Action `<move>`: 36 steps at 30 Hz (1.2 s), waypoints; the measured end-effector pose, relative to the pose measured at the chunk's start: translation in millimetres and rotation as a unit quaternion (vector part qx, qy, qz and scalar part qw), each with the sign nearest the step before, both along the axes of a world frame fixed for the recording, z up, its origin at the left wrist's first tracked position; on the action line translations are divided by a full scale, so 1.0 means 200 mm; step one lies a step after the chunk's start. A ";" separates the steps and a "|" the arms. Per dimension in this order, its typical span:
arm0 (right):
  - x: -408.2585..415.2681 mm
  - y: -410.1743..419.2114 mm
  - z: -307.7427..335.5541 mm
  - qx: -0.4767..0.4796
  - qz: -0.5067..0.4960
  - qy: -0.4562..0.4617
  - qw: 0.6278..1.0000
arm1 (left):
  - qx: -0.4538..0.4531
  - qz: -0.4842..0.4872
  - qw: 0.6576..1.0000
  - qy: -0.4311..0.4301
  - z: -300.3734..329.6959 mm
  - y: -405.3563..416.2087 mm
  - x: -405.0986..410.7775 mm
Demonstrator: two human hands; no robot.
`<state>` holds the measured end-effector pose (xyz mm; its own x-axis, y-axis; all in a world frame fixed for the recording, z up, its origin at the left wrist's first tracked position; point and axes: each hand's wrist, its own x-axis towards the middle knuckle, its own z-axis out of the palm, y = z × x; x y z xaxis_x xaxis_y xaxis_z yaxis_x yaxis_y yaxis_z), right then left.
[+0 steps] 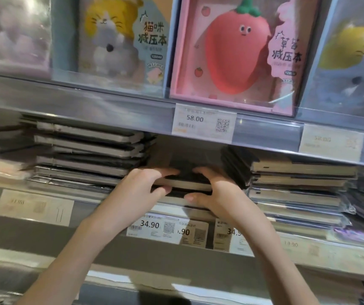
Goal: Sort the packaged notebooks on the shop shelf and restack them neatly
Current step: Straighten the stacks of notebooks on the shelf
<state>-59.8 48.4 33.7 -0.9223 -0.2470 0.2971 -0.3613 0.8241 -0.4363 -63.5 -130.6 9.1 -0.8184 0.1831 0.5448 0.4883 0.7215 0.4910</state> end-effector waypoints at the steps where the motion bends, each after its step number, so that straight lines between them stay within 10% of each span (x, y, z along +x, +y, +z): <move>1: 0.00 0.00 0.01 0.005 0.007 -0.006 1.000 | 0.000 -0.007 1.000 -0.007 0.01 -0.01 0.00; 36: 0.11 0.01 -0.08 -0.066 -0.083 0.108 0.989 | -0.023 0.004 0.997 -0.069 0.00 -0.05 0.08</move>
